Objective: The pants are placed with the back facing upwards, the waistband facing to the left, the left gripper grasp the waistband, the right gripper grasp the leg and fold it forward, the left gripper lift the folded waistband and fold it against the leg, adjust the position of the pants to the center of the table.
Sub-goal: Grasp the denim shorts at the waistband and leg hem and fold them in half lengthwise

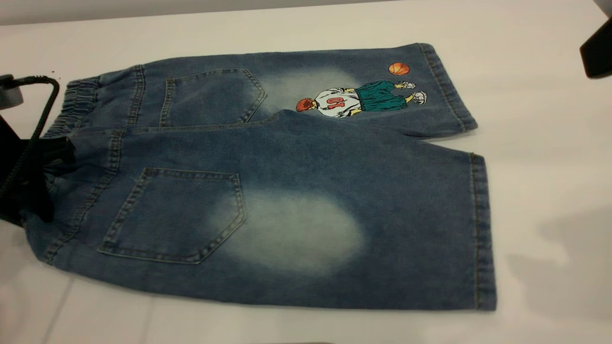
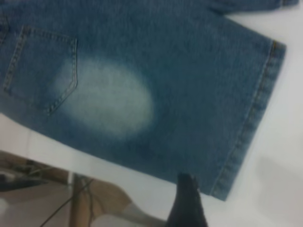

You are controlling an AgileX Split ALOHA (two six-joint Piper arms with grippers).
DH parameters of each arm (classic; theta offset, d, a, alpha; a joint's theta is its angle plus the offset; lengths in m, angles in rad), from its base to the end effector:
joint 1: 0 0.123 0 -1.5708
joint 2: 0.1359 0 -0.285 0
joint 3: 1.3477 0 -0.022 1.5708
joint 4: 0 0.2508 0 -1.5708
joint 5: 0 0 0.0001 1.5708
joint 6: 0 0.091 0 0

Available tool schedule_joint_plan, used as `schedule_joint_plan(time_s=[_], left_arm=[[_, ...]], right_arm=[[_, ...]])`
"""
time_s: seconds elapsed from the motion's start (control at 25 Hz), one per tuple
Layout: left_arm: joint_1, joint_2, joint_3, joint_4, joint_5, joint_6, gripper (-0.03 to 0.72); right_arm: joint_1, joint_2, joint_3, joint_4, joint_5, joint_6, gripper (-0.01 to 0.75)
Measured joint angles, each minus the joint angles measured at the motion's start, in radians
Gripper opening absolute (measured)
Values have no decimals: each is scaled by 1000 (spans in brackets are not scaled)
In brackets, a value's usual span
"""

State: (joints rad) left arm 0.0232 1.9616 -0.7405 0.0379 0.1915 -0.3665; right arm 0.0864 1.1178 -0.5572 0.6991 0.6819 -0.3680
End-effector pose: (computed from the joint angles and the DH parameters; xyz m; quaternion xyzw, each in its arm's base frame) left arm 0.2912 0.0074 0.0631 -0.1744 0.9770 -0.0151 0.1216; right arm 0.1833 0.0530 0.2277 0.0030 0.9443 0.2362 0.2292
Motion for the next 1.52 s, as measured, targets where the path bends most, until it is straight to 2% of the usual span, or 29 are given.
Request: schedule_joint_plan(time_s=[0.08,0.36,0.56,0.76,1.08,1.12,1.32,1.52], left_arm=[[-2,-4,-3,0,0,11,90],[-60,-107,-8,0,17,18,87],[-112,-160,-9,1,24,19,87],[-124,-166,-9,1,23,19,87],[-124,-166,-9,1,23,19,87],[-124,-166,-9,1,23,19,87],[-124,-166,-9,1,23,20,87],[-124,-166,-9,1,23,20,87]], right_arm=[[0,4,22,39,5,8,475],[0,105,196,291,-36,-8,475],[0,256,221,406,-66,-87,453],[0,420,221,545,-94,-264,438],[0,638,219,811,-53,-593,437],[0,664,218,836,-48,-621,465],[0,777,216,948,5,-808,478],[0,882,210,1009,36,-852,519]])
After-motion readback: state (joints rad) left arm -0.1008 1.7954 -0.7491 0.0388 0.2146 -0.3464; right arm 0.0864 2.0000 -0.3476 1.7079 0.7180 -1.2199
